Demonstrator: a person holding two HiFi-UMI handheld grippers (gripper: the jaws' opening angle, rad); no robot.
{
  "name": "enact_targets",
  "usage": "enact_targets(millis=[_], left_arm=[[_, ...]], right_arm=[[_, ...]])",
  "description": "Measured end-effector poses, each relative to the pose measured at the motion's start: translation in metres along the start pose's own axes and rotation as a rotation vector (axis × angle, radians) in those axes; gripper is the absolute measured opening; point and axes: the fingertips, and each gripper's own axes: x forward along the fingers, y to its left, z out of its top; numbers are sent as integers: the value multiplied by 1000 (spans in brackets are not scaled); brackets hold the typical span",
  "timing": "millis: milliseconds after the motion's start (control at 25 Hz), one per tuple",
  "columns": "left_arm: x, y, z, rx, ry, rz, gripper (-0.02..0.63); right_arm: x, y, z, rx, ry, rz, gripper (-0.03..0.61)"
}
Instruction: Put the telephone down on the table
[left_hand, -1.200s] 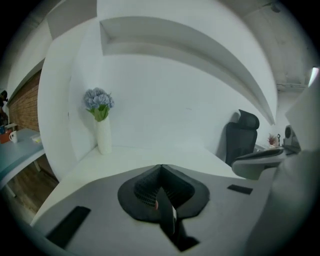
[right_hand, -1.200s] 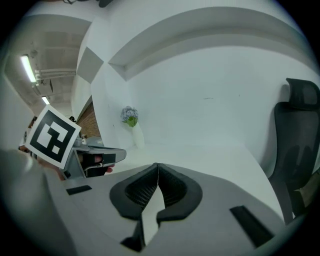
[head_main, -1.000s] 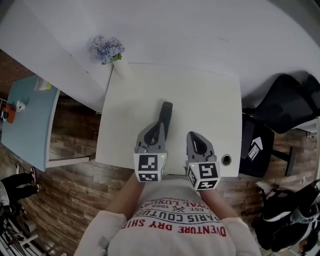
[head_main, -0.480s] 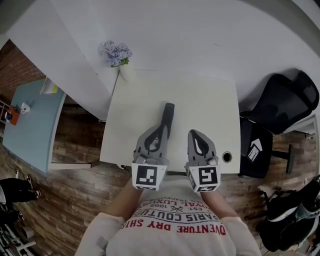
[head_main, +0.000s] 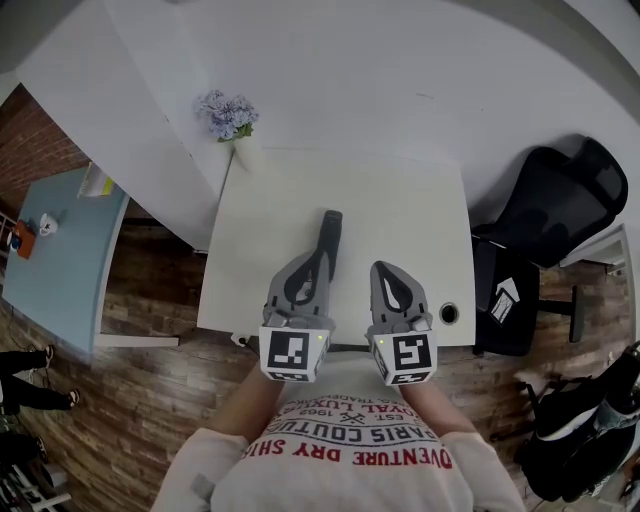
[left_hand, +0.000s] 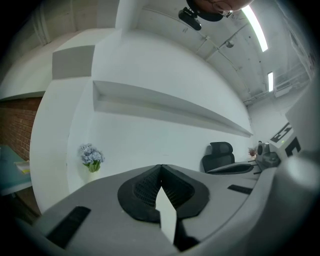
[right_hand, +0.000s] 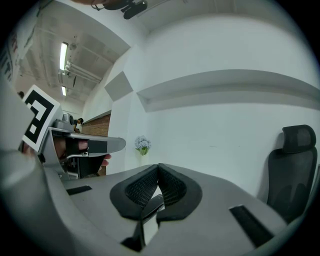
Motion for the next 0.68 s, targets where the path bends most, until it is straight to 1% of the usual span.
enact_targets(millis=[80,200,360,680], left_arm=[[0,5,-5,-31,21,19,25],[-1,9,-6,-66,30,41,25],[-1,10,-7,-73,36,49,25],[3,5,-11,-73,50,33,25]], right_arm=[[-1,-1,0,5,3,2,25],[-3,-2,1,6,3,2,25],[-4,-2,1,5,4,2,25],[-2,-5,0,-2,11,-8,25]])
